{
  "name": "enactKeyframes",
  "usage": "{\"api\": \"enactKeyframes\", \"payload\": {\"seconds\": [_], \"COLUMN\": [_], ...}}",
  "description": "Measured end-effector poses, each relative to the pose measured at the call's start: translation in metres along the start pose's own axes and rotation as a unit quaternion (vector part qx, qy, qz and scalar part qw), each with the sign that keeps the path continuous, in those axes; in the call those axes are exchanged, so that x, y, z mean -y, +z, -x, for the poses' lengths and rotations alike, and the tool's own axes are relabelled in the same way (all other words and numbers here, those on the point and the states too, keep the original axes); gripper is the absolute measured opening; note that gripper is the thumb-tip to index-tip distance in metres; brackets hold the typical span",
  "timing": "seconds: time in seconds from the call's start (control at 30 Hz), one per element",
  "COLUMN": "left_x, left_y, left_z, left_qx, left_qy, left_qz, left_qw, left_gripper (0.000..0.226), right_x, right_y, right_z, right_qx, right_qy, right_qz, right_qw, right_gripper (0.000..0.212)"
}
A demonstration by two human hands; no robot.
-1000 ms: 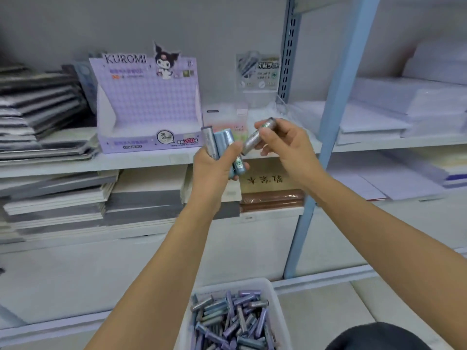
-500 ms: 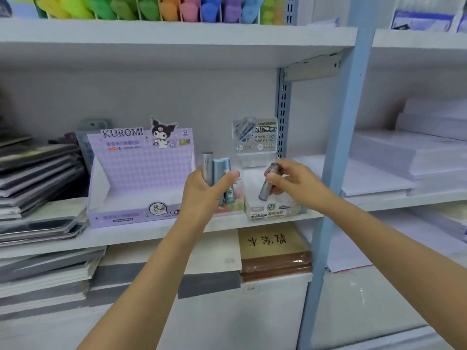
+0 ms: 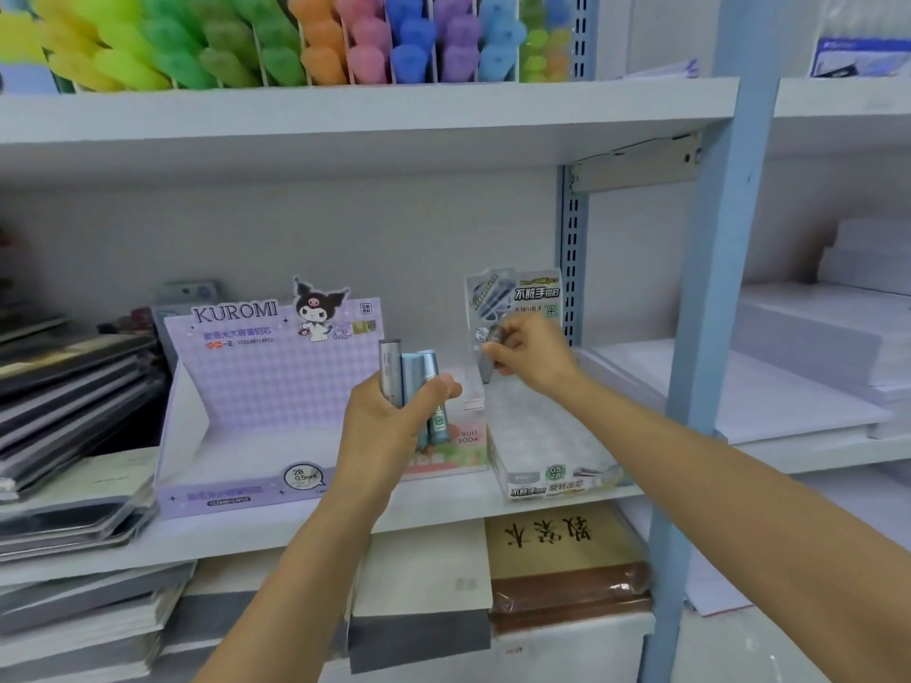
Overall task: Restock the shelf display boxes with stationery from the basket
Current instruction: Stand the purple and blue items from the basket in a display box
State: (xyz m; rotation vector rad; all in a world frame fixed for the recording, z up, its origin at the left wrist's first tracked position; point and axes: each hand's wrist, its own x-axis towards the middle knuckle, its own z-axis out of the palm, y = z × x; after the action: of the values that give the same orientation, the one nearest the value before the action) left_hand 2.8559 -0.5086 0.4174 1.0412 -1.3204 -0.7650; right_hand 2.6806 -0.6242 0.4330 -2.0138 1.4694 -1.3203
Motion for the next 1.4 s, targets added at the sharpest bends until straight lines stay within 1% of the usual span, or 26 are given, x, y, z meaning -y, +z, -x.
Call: {"api": "enactKeyframes", "payload": {"seconds": [0.13,0.27,0.33,0.47,0.53,0.7,0.83,0.97,1.03,1.1,1.2,1.23,1.3,1.4], "left_x": [-0.001,-0.002,-0.003,-0.003,-0.003,-0.003,-0.002,-0.001,-0.001,-0.001,0.001,0.002,0.003,0.002], "left_y": [-0.001,-0.002,-0.003,-0.004,-0.003,-0.001,0.0,-0.001,-0.001,-0.001,-0.001,-0.002,-0.002,-0.001], "left_z": [-0.001,-0.001,-0.001,-0.001,-0.001,0.0,0.0,0.001,0.0,0.0,0.001,0.0,-0.001,-0.001], "left_qx": [0.007,0.013,0.016,0.019,0.019,0.009,0.009,0.01,0.008,0.009,0.012,0.014,0.017,0.019], "left_qy": [-0.007,-0.007,-0.008,-0.009,-0.007,-0.001,-0.001,0.003,0.0,0.0,0.003,0.004,0.004,-0.009], "left_qz": [0.011,0.009,0.009,0.007,0.005,0.008,0.006,-0.005,-0.002,0.002,-0.003,-0.005,-0.006,-0.003], "left_qw": [1.0,1.0,1.0,1.0,1.0,1.0,1.0,1.0,1.0,1.0,1.0,1.0,1.0,1.0], "left_gripper": [0.013,0.013,0.013,0.009,0.011,0.014,0.015,0.009,0.009,0.016,0.047,0.053,0.057,0.056], "right_x": [-0.002,0.001,0.002,0.0,-0.003,-0.007,-0.008,-0.011,-0.011,-0.01,-0.009,-0.011,-0.013,-0.015], "right_y": [0.008,0.002,0.003,0.003,0.002,0.002,0.003,-0.003,-0.001,0.002,-0.003,-0.005,-0.006,-0.004], "right_z": [-0.001,-0.006,-0.004,-0.001,0.0,0.001,0.001,0.0,0.003,0.004,0.001,0.001,0.003,0.006], "right_qx": [0.022,0.044,0.033,-0.016,-0.023,-0.044,-0.021,-0.016,0.0,0.013,-0.002,-0.014,-0.018,0.014], "right_qy": [-0.031,-0.039,-0.051,-0.106,-0.127,-0.135,-0.144,-0.148,-0.153,-0.16,-0.157,-0.156,-0.157,-0.138], "right_qz": [0.076,0.117,0.133,0.163,0.186,0.156,0.17,0.185,0.191,0.204,0.18,0.172,0.185,0.211], "right_qw": [0.996,0.991,0.989,0.981,0.974,0.978,0.975,0.971,0.97,0.966,0.971,0.973,0.97,0.967], "right_gripper": [0.017,0.021,0.021,0.033,0.034,0.028,0.029,0.028,0.026,0.023,0.018,0.018,0.017,0.019]}}
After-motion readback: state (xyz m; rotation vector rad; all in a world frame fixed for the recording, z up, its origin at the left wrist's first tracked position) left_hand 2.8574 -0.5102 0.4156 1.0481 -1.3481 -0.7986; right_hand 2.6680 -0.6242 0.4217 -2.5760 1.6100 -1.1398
